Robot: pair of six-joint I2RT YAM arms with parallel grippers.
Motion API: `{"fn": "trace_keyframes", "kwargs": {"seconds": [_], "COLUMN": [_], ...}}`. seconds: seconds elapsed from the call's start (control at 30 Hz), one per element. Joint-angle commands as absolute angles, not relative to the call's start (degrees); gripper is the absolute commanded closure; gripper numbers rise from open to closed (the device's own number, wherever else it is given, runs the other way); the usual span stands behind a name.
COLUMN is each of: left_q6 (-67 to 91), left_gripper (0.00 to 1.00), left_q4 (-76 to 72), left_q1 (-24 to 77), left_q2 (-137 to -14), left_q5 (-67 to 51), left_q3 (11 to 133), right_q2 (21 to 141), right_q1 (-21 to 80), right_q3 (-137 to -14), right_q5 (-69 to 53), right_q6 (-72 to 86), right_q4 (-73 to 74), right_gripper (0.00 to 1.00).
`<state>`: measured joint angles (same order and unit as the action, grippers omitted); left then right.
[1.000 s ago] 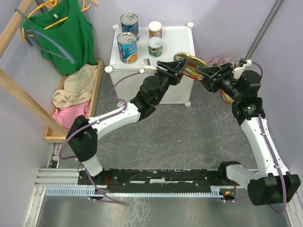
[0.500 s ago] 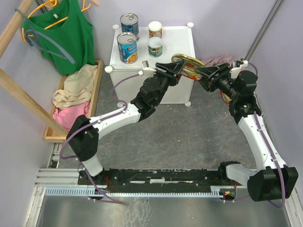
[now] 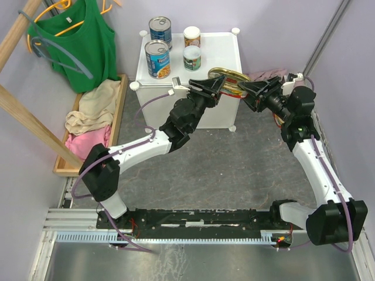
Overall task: Place and organize the canned foods onto the counter
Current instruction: Adjust the canned food.
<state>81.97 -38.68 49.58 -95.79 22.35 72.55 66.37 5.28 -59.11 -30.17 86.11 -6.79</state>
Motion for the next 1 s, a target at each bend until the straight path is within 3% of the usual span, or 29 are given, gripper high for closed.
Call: {"fn": "trace_keyframes", "kwargs": {"seconds": [0.0, 0.23, 0.97], "left_q6": [82.5, 83.1, 85.0], "left_gripper": [0.42, 0.27, 0.24], "left_q4": [-43.3, -43.7, -43.9], "left_q1": [50.1, 49.4, 48.6], "left_q2": [-91.4, -89.8, -87.3], "left_q5": [20.0, 19.0, 17.5], "left_q3": [71.6, 69.6, 65.0], "right_q2": [66.5, 67.4, 71.4], "right_q1": [4.9, 4.5, 3.8], "right_q3": [-61.0, -61.3, -67.8], "right_q5": [-28.5, -29.0, -28.8], "right_q6": [89.6, 89.7, 85.9], "right_q4": [-16.9, -17.9, -15.2], "right_gripper": [0.86, 0.88, 0.9]}}
